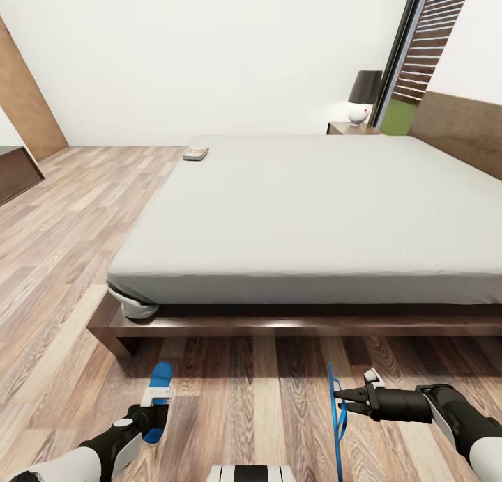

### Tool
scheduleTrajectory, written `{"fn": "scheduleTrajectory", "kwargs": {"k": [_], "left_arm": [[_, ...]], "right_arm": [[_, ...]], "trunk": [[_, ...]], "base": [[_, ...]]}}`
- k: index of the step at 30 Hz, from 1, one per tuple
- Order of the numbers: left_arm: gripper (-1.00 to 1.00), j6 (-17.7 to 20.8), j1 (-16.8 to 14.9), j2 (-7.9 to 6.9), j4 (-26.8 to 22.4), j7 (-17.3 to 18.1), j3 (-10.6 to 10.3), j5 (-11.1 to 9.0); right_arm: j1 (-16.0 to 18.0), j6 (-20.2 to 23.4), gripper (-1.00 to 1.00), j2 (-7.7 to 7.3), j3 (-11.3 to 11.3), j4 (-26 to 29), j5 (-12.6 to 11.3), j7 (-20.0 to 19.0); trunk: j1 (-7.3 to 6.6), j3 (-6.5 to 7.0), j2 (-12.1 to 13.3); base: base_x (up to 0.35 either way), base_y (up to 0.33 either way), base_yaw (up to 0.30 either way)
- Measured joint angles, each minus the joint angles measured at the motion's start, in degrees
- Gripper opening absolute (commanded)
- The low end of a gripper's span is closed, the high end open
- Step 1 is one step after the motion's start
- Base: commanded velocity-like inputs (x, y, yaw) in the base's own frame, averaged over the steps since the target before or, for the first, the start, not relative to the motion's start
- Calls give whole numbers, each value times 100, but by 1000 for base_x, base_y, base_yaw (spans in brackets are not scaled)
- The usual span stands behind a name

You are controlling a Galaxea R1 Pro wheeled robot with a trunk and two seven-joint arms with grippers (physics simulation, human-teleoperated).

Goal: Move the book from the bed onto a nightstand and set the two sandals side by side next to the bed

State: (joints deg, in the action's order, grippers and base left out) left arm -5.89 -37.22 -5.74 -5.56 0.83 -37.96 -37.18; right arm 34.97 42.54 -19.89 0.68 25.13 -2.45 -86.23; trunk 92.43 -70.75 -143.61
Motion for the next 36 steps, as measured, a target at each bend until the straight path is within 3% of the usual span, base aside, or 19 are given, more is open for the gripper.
{"fn": "scheduleTrajectory", "kwargs": {"k": [9, 36], "left_arm": [[-100, 221, -190, 15, -118, -31, 5, -5], [-100, 257, -204, 14, -112, -67, 10, -5]], "right_arm": [[0, -38, -100, -11, -1, 3, 14, 19], [0, -127, -100, 30, 6, 43, 18, 101]], "trunk": [[0, 0, 0], [0, 0, 0]], "base": [[0, 0, 0], [0, 0, 0]]}}
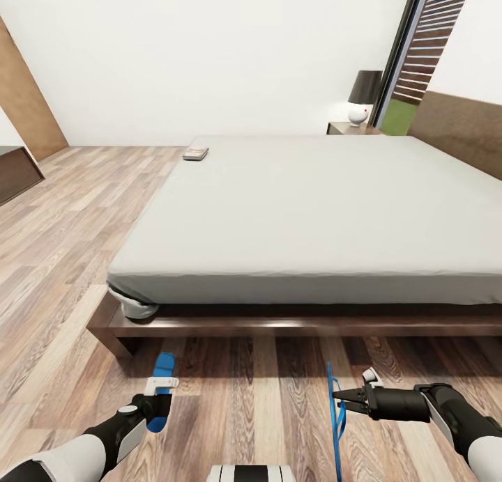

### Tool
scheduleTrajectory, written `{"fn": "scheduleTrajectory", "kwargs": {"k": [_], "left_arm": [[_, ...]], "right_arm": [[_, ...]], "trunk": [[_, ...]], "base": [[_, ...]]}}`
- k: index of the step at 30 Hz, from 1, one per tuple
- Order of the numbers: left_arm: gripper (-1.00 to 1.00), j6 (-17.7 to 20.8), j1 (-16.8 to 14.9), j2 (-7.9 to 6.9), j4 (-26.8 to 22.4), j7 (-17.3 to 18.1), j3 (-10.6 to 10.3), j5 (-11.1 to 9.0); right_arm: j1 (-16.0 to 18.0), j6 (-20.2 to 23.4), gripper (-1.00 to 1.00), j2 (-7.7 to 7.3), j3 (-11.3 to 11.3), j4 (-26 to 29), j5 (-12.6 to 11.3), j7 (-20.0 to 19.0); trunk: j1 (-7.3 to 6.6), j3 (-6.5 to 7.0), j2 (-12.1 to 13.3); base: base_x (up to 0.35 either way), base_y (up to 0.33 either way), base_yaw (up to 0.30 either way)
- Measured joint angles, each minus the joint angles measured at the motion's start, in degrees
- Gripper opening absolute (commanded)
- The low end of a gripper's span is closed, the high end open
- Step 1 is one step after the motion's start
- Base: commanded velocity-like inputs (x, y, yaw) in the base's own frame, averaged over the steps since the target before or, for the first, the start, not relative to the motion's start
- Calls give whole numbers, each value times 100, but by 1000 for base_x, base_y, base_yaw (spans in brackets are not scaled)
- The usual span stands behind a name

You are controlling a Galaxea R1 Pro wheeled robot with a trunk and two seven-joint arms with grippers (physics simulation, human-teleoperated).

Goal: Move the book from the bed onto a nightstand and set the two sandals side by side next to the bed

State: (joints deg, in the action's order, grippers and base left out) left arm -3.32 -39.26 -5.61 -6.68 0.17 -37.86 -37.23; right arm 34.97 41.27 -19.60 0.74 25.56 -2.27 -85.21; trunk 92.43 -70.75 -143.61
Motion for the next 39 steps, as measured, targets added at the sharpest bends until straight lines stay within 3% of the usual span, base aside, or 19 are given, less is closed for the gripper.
{"fn": "scheduleTrajectory", "kwargs": {"k": [11, 39], "left_arm": [[-100, 4, 3, -5, 4, 0, -3, -2], [-100, -16, 9, 0, 8, -5, -23, 7]], "right_arm": [[0, 2, -100, 8, -13, 10, -13, 182], [0, 3, -100, 26, -25, -6, -18, 194]], "trunk": [[0, 0, 0], [0, 0, 0]], "base": [[0, 1, 0], [2, 59, 0]]}}
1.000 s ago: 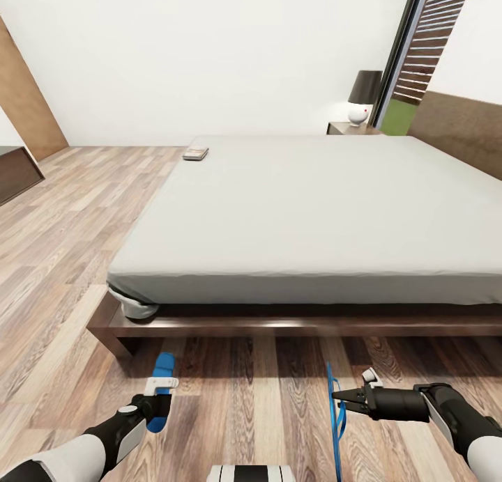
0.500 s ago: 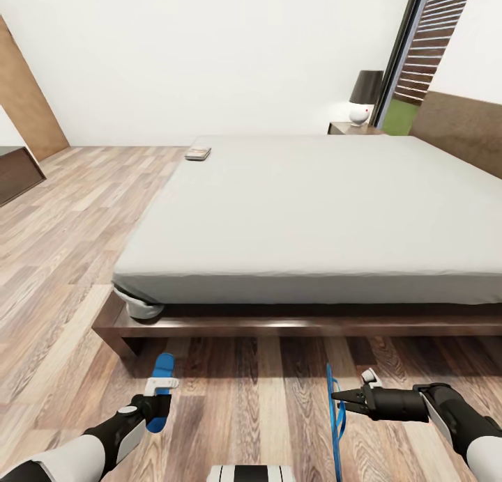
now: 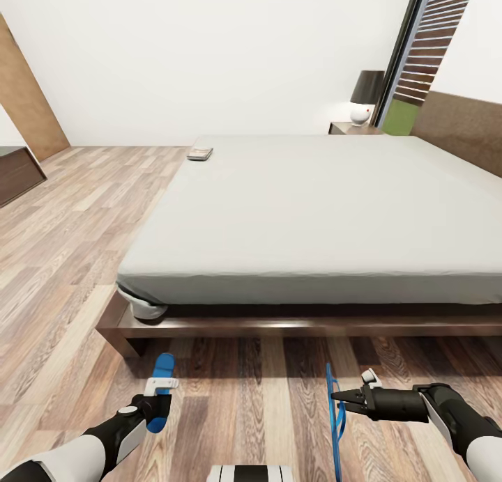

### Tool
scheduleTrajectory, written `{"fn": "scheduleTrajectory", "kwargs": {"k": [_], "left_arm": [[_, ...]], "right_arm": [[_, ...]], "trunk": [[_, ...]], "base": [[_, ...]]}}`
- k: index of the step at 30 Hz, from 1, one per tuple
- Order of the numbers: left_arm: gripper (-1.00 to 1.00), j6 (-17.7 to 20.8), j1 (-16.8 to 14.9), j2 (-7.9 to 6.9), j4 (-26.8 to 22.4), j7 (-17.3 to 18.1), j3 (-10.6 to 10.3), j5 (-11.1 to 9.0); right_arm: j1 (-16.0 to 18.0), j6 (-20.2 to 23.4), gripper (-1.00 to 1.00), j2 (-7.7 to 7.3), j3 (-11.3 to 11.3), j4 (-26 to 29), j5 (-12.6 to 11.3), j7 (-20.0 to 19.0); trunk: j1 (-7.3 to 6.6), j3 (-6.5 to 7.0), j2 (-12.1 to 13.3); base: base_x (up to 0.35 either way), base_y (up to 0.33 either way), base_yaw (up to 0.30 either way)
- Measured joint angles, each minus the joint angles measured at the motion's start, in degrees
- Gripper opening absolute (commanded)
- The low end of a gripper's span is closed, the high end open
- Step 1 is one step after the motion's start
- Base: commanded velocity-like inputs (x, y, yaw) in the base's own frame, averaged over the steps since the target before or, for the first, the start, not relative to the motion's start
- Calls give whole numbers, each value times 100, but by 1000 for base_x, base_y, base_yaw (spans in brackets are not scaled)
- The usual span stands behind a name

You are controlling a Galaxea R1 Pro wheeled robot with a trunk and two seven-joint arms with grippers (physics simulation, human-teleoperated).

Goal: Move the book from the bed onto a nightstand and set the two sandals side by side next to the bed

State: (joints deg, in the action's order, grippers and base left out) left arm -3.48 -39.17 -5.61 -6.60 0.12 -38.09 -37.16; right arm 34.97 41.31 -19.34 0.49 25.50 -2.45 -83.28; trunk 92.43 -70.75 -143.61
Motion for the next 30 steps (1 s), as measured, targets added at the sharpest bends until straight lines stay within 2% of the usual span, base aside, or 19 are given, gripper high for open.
{"fn": "scheduleTrajectory", "kwargs": {"k": [7, 10, 14, 24, 30], "left_arm": [[-100, 0, 0, 0, -2, 0, 1, -1], [-100, 2, -1, 1, -1, -2, 1, 0], [-100, 3, 0, 0, 1, -3, 1, -1], [-100, -17, 6, 0, -5, 3, -3, 1], [-100, -16, 9, 1, -8, 3, -6, 0]], "right_arm": [[0, 0, -100, 1, 11, -11, -5, 0], [0, 1, -100, 0, 157, -22, -8, -1], [0, 2, -100, 1, 244, -27, -6, -1], [0, 2, -100, 10, 266, -28, 0, -1], [0, 2, -100, 70, 278, -29, 8, 7]], "trunk": [[0, 0, 0], [0, 5, 0], [0, 11, 0], [0, 13, 0], [-1, 14, 0]], "base": [[0, 1, -1], [0, 0, -82], [0, 0, -39], [0, 10, -5], [54, 33, 0]]}}
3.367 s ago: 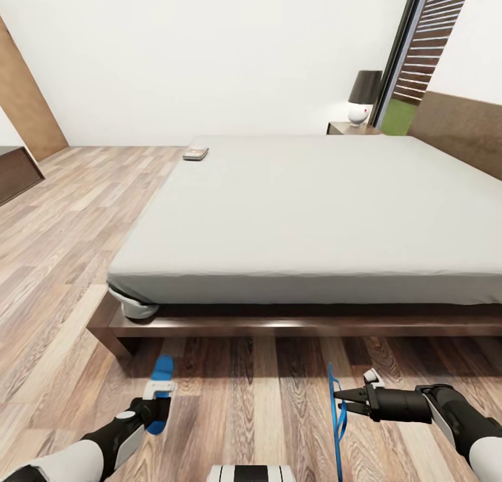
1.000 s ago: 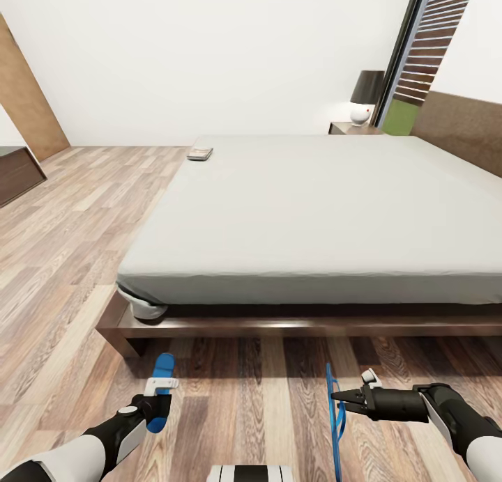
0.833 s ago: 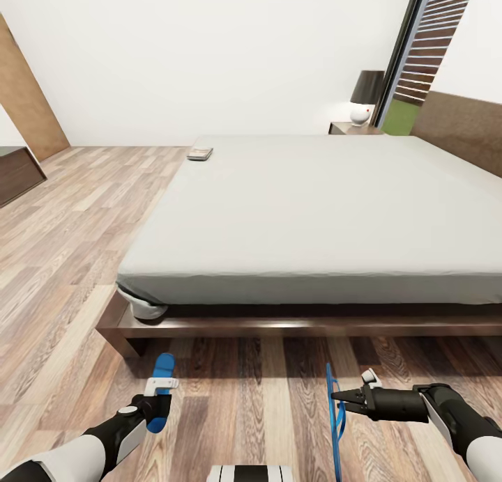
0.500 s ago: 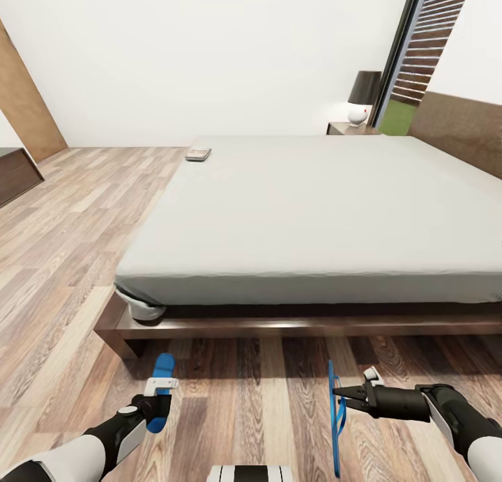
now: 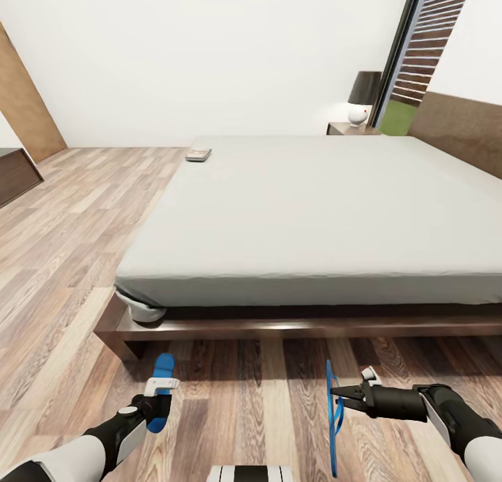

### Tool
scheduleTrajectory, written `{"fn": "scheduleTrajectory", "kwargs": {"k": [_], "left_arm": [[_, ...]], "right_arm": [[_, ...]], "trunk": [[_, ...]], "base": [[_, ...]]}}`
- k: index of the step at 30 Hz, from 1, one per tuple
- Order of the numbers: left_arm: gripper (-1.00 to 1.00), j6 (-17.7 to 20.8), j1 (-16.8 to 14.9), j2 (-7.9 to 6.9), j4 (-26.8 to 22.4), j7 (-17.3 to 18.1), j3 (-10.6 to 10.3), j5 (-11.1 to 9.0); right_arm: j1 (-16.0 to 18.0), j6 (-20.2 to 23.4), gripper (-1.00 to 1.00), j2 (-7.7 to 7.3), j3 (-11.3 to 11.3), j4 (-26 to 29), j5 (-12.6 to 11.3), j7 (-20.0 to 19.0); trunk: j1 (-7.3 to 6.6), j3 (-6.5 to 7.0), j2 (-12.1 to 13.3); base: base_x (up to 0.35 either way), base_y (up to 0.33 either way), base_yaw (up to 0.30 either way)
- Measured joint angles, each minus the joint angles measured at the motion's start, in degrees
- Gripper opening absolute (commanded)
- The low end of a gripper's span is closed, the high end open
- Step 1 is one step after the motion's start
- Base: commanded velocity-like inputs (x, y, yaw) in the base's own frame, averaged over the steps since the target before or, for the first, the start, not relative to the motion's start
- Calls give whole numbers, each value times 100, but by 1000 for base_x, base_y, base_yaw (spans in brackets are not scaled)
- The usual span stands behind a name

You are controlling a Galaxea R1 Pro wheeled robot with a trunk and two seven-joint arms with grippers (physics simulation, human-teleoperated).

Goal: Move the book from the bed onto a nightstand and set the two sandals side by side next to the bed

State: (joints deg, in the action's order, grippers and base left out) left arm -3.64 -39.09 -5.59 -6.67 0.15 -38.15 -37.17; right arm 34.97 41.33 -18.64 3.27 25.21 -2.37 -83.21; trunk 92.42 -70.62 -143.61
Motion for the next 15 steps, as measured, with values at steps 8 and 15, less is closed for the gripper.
{"fn": "scheduleTrajectory", "kwargs": {"k": [8, 15], "left_arm": [[-100, -6, 0, 2, -1, 1, -2, 0], [-100, 13, 1, 7, -3, 3, -3, 0]], "right_arm": [[0, 0, -100, 9, 3, 0, 3, 9], [0, -1, -100, 17, -7, 0, 6, 11]], "trunk": [[1, 0, 0], [14, -110, -6]], "base": [[16, 9, 0], [1, 0, 0]]}}
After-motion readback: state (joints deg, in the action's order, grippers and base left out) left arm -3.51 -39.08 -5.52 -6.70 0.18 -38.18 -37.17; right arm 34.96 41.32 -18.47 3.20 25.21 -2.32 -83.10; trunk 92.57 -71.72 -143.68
